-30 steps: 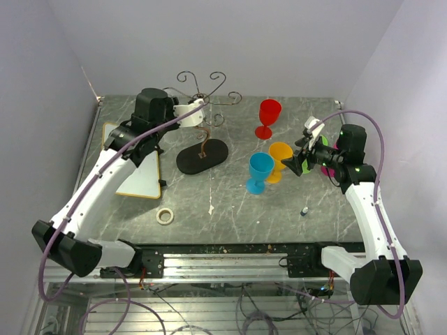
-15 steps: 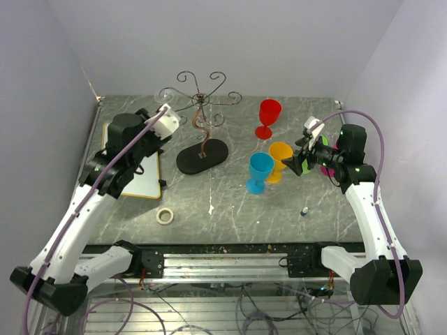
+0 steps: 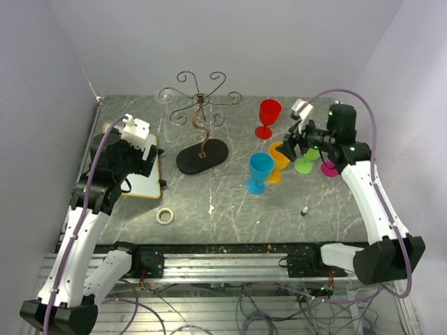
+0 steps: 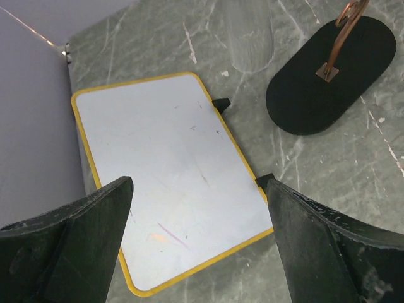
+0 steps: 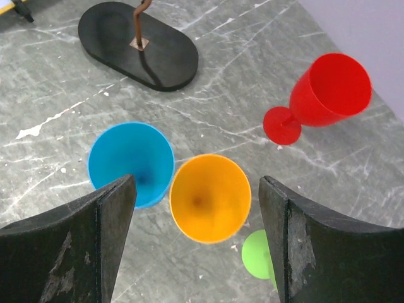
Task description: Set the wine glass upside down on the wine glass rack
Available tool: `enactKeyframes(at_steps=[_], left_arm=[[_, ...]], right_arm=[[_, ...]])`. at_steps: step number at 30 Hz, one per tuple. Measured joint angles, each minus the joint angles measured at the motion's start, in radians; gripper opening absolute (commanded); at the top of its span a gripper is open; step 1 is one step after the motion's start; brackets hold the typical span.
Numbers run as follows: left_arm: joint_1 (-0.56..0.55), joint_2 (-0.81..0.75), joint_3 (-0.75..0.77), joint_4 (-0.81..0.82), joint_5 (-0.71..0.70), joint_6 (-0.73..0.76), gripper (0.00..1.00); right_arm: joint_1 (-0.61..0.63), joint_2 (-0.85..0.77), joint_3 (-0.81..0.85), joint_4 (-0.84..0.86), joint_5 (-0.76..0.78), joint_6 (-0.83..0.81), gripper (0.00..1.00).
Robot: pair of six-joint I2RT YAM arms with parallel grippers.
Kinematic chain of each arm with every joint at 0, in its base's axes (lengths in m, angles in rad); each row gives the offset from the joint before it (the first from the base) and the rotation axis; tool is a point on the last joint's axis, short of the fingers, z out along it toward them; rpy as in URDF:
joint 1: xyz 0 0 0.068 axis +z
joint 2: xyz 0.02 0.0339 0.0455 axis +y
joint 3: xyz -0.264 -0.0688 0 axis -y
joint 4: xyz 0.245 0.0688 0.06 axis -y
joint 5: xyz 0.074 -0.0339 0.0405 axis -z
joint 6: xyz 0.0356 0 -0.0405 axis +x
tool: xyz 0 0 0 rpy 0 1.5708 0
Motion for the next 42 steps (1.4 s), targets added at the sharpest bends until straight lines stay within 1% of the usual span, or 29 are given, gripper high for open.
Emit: enactKeyframes(at_steps=[6, 13, 17, 20, 30, 39, 42], left_arm=[[0.051, -0.027, -0.021, -0.013, 0.069, -0.027, 0.97], [0.085, -0.011, -0.021, -0.017, 0.140, -0.027, 0.95], [0.109, -0.003, -0.021, -0.018, 0.188, -0.027, 0.95], [0.117, -0.003, -0.021, -0.018, 0.208, -0.027, 0.94], [0.121, 0.062, -0.008, -0.035, 0.230, -0.023, 0.92], [0.121, 0.079, 0.015, -0.046, 0.232, -0.024, 0.92], [0.122, 0.076, 0.020, -0.046, 0.232, -0.024, 0.92]], right_arm=[[0.171, 0.117, 0.111, -0.102, 0.149, -0.063, 0.75], [0.242, 0.296, 0.247, -0.227, 0.234, -0.160, 0.68], [0.265, 0.386, 0.291, -0.294, 0.260, -0.219, 0.64], [0.272, 0.431, 0.298, -0.335, 0.264, -0.255, 0.59], [0.277, 0.492, 0.340, -0.385, 0.224, -0.307, 0.32], [0.290, 0.515, 0.351, -0.410, 0.167, -0.320, 0.20], [0.290, 0.522, 0.350, -0.414, 0.164, -0.323, 0.15]])
